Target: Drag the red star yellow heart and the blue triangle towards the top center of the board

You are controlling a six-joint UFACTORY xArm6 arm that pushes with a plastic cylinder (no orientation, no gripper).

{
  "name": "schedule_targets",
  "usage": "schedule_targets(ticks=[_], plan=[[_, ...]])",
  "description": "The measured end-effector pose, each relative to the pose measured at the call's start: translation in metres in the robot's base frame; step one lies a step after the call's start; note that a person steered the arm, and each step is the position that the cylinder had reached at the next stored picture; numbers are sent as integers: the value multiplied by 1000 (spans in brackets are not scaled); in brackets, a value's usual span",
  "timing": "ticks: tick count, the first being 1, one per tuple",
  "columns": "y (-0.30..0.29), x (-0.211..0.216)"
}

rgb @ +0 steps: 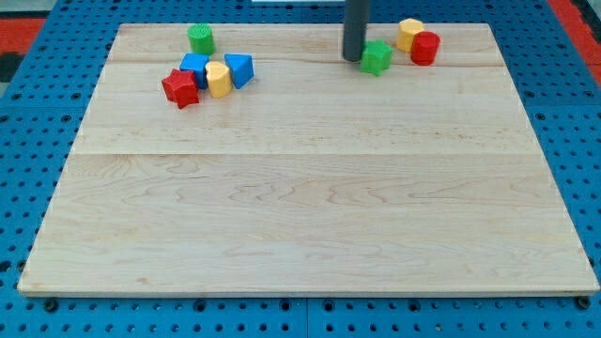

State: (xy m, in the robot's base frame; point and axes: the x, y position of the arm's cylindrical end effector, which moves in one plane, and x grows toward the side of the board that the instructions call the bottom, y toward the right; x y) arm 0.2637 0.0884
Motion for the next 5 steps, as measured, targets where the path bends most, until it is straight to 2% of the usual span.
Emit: schedule_targets(ticks=[1, 2, 3, 4, 5], plan=[[1, 2], [-75, 74], [-177, 125], [-296, 121], [-310, 105]])
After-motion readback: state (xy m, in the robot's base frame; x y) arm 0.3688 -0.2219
